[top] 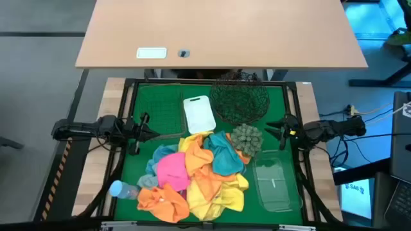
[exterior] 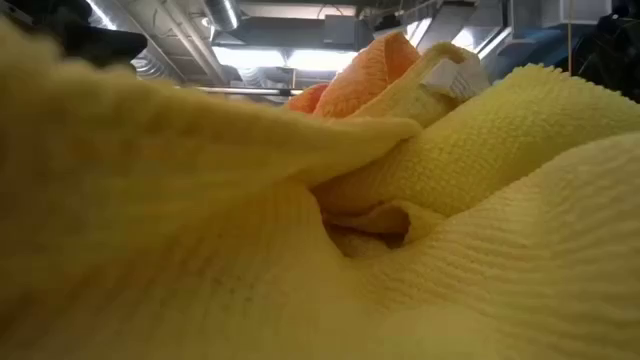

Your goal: Sort microfiber towel by color & place in baskets

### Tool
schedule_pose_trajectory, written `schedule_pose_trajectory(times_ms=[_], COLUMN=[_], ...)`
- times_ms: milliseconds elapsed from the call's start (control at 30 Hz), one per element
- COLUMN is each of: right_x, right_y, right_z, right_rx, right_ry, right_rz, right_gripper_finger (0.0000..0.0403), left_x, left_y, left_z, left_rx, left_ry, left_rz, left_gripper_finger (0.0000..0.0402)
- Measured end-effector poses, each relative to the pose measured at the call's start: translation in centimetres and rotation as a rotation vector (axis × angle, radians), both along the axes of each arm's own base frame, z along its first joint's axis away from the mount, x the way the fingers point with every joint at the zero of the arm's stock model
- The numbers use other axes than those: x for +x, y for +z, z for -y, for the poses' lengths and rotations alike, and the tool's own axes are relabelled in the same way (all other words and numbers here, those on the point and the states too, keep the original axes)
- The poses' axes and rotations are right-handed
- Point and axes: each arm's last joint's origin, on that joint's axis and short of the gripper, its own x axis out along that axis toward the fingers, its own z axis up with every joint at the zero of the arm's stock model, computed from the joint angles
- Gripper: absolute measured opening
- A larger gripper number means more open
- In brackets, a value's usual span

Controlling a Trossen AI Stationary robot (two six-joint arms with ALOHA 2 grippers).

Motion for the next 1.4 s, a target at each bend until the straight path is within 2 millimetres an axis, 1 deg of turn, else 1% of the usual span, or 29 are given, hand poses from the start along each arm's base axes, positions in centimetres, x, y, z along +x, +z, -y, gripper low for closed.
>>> schedule_pose_trajectory(times_ms=[1033,1100,1167,1400], right_x=[0.00,0.00,-0.01,-0.01], right_y=[0.00,0.00,0.01,0.02], right_z=[0.00,0.01,0.04,0.04], right_rx=[0.000,-0.024,-0.075,-0.096], right_ry=[0.000,0.002,0.006,0.009], right_rz=[0.000,-0.006,-0.017,-0.022], right_gripper_finger=[0.0140,0.0140,0.0140,0.0140], left_x=[0.00,0.00,0.00,0.01], left_y=[0.00,0.00,0.01,0.00], left_z=[0.00,-0.01,-0.07,-0.34], left_rx=[0.000,0.009,0.048,0.129], left_ry=[0.001,0.004,0.032,0.139], left_rz=[0.000,0.001,0.004,0.004], left_gripper_finger=[0.0000,0.0000,0.0000,0.0000])
